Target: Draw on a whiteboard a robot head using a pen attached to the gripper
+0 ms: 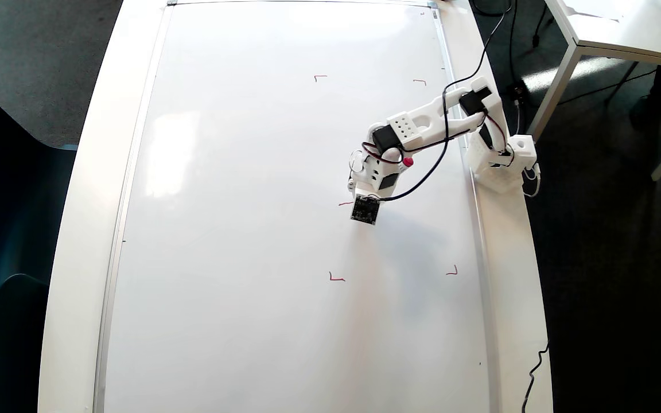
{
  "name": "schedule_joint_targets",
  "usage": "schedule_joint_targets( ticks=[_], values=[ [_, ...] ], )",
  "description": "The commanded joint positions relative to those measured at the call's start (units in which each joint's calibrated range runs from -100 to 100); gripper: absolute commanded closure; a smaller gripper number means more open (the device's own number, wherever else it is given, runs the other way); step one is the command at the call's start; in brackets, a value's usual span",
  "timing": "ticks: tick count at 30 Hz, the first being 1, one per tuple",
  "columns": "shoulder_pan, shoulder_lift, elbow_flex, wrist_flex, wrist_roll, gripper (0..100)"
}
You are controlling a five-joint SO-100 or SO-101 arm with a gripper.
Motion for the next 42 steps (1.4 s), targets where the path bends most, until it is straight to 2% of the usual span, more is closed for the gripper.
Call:
schedule_joint_targets(
  ticks=[1,16,42],
  values=[
    [-0.5,-5.3,7.9,-0.1,-1.3,99],
    [-2.4,-23.1,32.5,-0.1,-2.9,99],
    [-1.5,-25.7,37.0,-0.1,-5.2,99]
  ],
)
